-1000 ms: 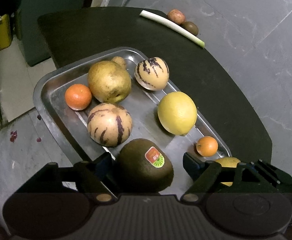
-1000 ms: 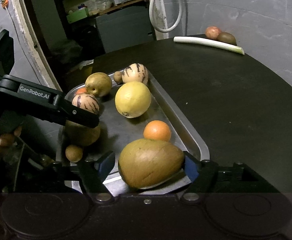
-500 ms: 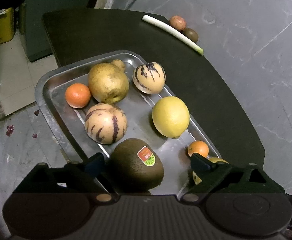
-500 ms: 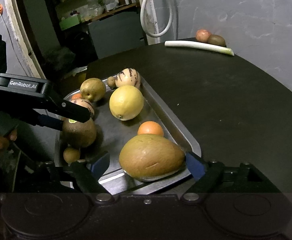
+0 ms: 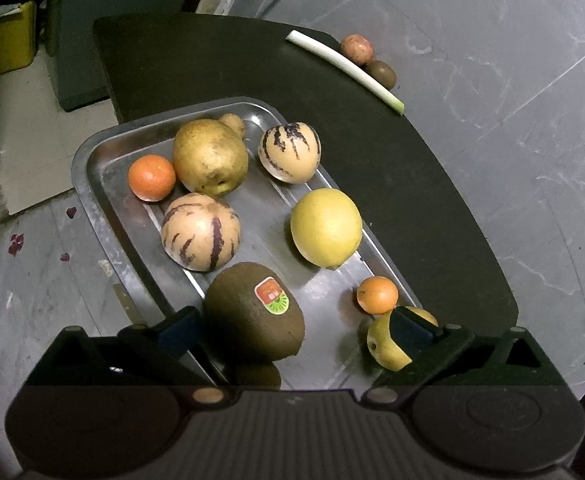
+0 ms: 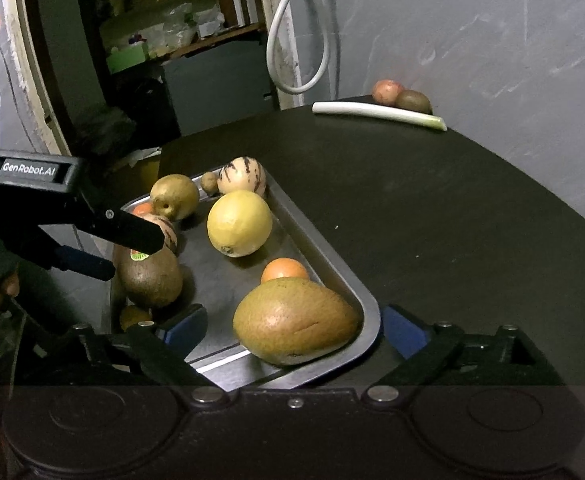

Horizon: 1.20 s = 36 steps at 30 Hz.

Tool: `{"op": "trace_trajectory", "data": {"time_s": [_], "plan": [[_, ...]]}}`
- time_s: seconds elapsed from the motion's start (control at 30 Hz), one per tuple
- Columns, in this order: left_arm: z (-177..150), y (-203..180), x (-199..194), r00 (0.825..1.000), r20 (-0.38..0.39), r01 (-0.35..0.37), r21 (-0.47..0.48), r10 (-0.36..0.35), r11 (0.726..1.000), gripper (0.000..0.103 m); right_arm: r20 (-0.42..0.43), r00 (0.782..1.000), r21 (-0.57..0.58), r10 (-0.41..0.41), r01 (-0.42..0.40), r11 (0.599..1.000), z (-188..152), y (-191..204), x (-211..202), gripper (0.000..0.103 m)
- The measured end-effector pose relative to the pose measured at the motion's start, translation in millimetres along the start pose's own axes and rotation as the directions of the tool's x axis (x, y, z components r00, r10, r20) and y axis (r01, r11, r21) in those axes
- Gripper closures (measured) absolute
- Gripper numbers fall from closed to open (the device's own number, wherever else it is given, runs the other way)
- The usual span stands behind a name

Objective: Organize fruits

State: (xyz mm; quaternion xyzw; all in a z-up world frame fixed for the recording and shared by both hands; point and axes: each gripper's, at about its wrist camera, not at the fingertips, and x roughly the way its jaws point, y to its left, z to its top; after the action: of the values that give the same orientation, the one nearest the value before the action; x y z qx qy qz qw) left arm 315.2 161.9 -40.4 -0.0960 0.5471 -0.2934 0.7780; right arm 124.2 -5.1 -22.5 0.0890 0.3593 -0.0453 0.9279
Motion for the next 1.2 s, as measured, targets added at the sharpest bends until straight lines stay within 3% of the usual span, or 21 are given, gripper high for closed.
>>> {"op": "trace_trajectory", "data": {"time_s": [0.23, 0.5, 1.2], "plan": [[-3.7, -9.5, -9.2, 1.000, 0.019, -0.003, 0.034, 0.002, 0.999, 0.001, 0.030, 0.999, 0.026, -0.032, 0.031, 0.999, 5.1, 0.1, -14.1, 0.001], [-6.1, -15.9, -31.4, 0.996, 0.083, -0.032, 0.056, 0.027, 0.998, 0.001, 0.072, 0.994, 0.053, -0.080, 0.076, 0.996, 9.7, 1.9, -36.2, 0.001], [-46.6, -26.0, -101.9, 0.964, 0.246, -0.139, 0.131, 0.103, 0.982, 0.001, 0.155, 0.977, 0.063, -0.147, 0.139, 0.988, 11.2, 35.4, -92.9, 0.001]]}}
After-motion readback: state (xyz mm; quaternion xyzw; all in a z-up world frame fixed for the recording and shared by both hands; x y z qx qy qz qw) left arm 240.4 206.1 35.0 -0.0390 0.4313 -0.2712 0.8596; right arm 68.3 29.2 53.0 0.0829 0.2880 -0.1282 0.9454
